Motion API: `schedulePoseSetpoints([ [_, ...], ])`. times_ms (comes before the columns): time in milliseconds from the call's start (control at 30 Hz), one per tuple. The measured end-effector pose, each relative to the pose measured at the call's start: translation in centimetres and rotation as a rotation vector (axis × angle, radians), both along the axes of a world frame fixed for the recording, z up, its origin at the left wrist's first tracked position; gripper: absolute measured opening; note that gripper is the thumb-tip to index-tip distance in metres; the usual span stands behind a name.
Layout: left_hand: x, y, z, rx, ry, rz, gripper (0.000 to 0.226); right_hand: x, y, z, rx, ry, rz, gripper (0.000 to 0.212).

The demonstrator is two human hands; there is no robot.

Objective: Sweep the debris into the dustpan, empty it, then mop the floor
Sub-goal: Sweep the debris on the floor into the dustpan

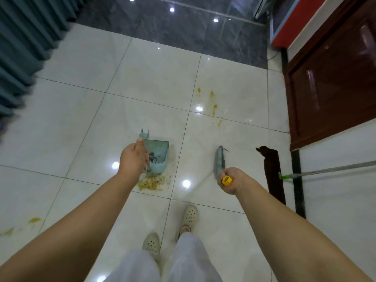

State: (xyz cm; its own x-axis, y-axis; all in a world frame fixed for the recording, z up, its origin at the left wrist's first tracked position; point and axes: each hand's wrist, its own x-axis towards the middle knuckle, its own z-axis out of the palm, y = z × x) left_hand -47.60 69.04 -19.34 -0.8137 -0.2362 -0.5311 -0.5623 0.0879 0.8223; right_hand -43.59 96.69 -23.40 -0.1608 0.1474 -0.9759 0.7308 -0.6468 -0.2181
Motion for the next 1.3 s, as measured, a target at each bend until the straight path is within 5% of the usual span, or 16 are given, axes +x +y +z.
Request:
schedulePoseSetpoints([
  [633, -7.2, 5.7, 1.0, -0.029, -0.001, 0.206, 0.047, -9.5, -2.9, 3.0, -0.183, -0.026, 0.311, 0.016],
  [1300, -15.3, 0.5, -0.4, 0.065, -0.008, 0.239, 0.043, -21.8, -3.0, 0.3, 0.079, -0.071, 0.249, 0.020],
])
